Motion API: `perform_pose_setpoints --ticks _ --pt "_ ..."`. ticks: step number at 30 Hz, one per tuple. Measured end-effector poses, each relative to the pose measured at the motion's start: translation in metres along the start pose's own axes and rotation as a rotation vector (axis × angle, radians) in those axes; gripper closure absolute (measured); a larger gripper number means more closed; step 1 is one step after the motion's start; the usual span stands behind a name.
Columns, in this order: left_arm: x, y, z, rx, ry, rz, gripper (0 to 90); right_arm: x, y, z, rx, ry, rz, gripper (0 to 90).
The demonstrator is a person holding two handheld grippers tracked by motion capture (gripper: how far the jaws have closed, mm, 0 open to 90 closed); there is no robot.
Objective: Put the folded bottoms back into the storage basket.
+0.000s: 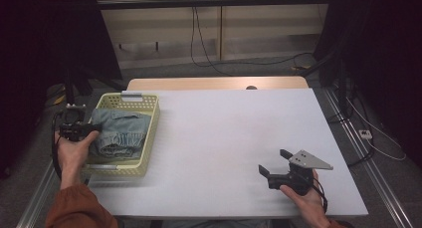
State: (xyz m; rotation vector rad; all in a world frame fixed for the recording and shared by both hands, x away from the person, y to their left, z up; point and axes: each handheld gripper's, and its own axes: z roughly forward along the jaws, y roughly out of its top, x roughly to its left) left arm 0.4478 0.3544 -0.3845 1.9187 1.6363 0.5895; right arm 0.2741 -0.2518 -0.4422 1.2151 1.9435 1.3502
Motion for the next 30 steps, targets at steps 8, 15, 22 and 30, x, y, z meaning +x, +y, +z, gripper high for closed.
perform_pose_setpoints --ticks 8,15,22,30 --pt "0.0 0.0 0.003 0.004 0.0 -0.006 76.3 0.0 0.0 0.0 0.0 0.0 0.001 5.3" --pt "-0.002 0.001 0.006 0.015 0.0 0.009 76.3 0.0 0.0 0.0 0.001 0.001 0.004 5.3" --pt "-0.008 0.002 0.014 0.041 0.015 0.035 76.3 0.0 0.0 0.001 0.002 0.002 0.01 5.3" --pt "-0.008 0.002 0.017 0.051 0.017 0.046 75.1 0.0 0.0 0.001 0.001 0.002 0.008 5.3"
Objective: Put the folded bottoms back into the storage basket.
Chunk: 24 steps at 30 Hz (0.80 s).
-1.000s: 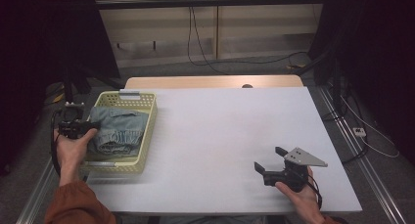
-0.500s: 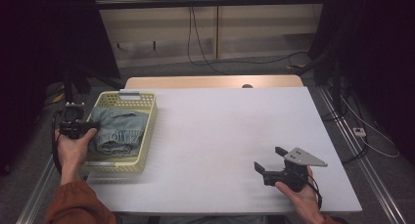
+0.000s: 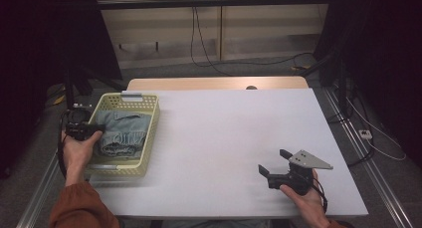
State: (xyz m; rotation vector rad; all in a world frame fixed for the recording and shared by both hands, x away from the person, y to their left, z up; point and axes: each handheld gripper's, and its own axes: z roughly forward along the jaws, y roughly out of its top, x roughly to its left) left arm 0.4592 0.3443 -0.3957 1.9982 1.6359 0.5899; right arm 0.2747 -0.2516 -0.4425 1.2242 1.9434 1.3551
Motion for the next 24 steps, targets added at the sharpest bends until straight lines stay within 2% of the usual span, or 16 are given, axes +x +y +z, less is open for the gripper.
perform_pose_setpoints --ticks 2,3,4,10,13,20,24 --pt "-0.001 0.0 0.001 0.006 -0.004 -0.003 74.8 0.0 0.0 0.0 -0.001 0.0 -0.004 5.3" --pt "0.0 0.0 0.001 0.016 -0.004 0.014 74.6 0.0 0.0 0.0 0.0 -0.001 -0.004 5.3" --pt "-0.001 0.0 0.002 0.02 -0.004 0.014 74.3 0.0 0.0 0.0 0.0 0.0 -0.004 5.3" --pt "-0.002 0.0 0.005 0.016 0.003 0.005 74.3 0.0 0.0 0.0 0.0 0.0 -0.002 5.3" --pt "-0.001 0.001 0.005 0.029 -0.011 -0.007 74.3 0.0 0.0 0.0 -0.001 0.0 -0.005 5.3" --pt "-0.004 0.0 0.01 0.029 0.011 0.017 74.4 0.0 0.0 0.0 0.0 0.0 -0.004 5.4" --pt "-0.005 0.001 0.012 0.039 0.01 0.031 74.1 0.0 0.0 0.0 0.0 0.001 -0.005 5.4"
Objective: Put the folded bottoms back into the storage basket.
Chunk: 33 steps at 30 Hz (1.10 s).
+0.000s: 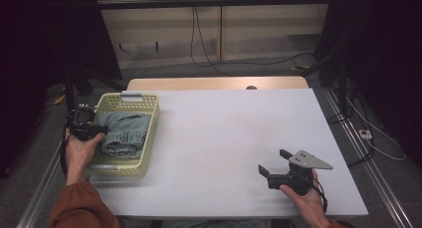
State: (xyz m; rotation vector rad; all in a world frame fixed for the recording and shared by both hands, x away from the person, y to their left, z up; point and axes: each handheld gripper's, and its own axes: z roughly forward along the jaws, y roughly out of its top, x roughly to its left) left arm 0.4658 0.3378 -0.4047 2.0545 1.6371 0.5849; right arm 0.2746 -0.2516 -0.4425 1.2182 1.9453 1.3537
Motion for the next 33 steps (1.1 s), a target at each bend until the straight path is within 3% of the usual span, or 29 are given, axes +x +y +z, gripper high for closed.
perform_pose_setpoints --ticks 2,6,14,23,25,27,33 --pt "-0.001 0.001 0.001 0.017 0.008 0.028 74.1 0.0 0.0 0.0 -0.001 0.0 -0.001 5.4" --pt "-0.002 0.001 0.004 0.025 0.01 0.045 73.5 0.001 0.0 0.0 -0.001 0.0 0.001 5.5" --pt "-0.004 0.0 0.008 0.038 0.002 0.033 71.7 0.0 0.0 0.001 0.003 -0.005 0.005 5.5" --pt "-0.006 -0.002 0.013 0.052 0.008 0.058 70.1 0.0 0.0 0.001 0.002 -0.005 0.005 5.6" --pt "-0.006 -0.002 0.013 0.058 -0.009 0.042 69.7 0.0 0.0 0.0 0.002 -0.006 0.004 5.6" --pt "-0.006 -0.003 0.014 0.062 -0.005 0.057 69.4 0.0 0.0 0.0 0.002 -0.007 0.005 5.6" --pt "-0.007 -0.002 0.015 0.069 -0.006 0.041 68.5 0.0 0.0 0.001 0.003 -0.007 0.004 5.7"
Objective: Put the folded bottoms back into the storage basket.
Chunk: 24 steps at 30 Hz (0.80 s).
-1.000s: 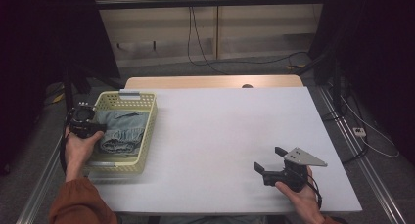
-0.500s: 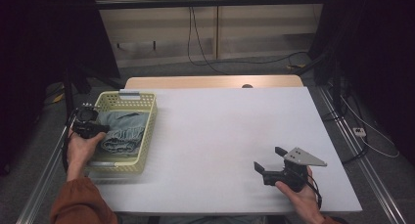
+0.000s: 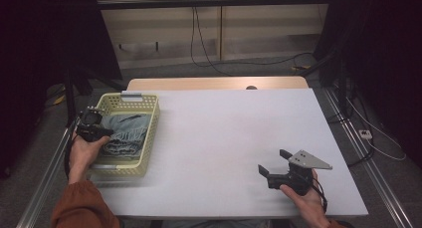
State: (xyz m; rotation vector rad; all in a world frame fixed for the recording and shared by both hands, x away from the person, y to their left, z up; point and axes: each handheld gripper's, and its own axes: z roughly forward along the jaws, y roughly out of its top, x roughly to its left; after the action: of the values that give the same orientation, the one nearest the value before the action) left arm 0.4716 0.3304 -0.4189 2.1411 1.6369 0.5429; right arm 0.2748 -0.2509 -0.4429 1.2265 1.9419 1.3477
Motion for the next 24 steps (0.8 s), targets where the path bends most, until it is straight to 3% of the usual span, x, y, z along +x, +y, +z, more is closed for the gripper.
perform_pose_setpoints --ticks 4,9,12,16,21,24 --pt "0.0 0.001 -0.001 -0.005 -0.001 -0.005 68.0 0.0 0.0 0.0 -0.001 0.001 0.001 5.9" --pt "-0.002 0.001 -0.006 -0.021 0.001 0.019 62.7 -0.001 0.0 -0.001 0.0 0.002 0.001 5.9" --pt "0.0 0.002 -0.009 -0.042 -0.014 0.008 51.7 -0.001 0.0 -0.001 0.0 0.003 0.002 5.9" --pt "0.001 0.002 -0.014 -0.084 -0.031 0.01 45.8 -0.001 0.0 -0.001 0.0 0.004 0.003 5.9" --pt "0.003 0.001 -0.021 -0.173 -0.086 0.017 34.2 -0.002 -0.001 -0.002 -0.006 0.008 0.01 6.0" --pt "0.003 0.001 -0.022 -0.188 -0.082 0.012 24.0 -0.002 -0.001 -0.003 -0.01 0.01 0.011 6.0"
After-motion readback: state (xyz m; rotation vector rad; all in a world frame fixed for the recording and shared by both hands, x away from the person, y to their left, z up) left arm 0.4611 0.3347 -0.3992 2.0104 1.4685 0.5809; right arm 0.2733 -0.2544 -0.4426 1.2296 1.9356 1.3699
